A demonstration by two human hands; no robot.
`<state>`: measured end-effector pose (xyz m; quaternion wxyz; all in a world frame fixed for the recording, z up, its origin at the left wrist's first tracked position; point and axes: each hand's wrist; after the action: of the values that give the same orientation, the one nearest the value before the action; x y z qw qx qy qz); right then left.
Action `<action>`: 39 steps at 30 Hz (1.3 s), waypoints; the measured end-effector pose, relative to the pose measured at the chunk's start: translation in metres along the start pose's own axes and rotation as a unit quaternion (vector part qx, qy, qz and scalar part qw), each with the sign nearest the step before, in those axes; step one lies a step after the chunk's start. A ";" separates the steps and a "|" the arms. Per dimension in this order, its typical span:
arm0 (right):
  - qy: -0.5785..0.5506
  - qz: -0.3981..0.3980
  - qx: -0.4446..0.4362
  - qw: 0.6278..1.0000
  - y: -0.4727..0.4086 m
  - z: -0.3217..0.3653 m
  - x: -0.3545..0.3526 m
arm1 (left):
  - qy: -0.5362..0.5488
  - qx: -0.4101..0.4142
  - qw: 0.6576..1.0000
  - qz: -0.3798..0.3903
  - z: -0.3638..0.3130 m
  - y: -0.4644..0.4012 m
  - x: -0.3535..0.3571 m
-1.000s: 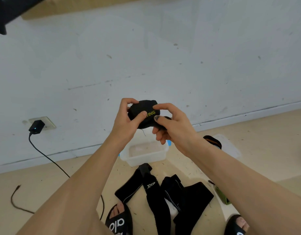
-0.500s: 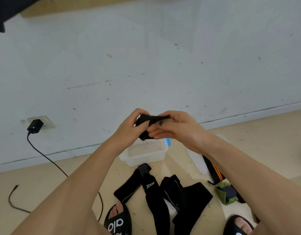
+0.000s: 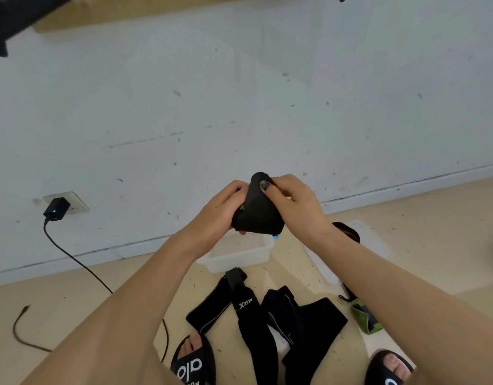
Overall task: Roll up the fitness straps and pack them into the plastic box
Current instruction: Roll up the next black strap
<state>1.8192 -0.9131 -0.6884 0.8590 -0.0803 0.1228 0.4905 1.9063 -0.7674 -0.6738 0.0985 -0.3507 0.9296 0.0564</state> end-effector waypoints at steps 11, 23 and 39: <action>-0.227 -0.019 0.155 0.961 0.004 0.001 0.013 | -0.049 0.043 0.997 -0.035 -0.003 0.003 0.017; -0.151 -0.088 0.116 0.978 0.005 0.000 0.018 | -0.034 -0.006 0.992 -0.119 -0.005 -0.008 0.036; -0.015 -0.078 0.115 0.990 0.020 -0.015 -0.017 | -0.022 -0.036 0.991 -0.128 0.000 -0.014 0.079</action>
<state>1.7917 -0.9213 -0.6981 0.9001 0.0171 0.1591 0.4053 1.8575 -0.8281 -0.6913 0.1130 -0.4686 0.8721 0.0845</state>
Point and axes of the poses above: each hand's wrist, its own y-axis away from the middle knuckle, its own x-axis out of the palm, z = x × y, and after that the axes turned 5 degrees about x, right-handed
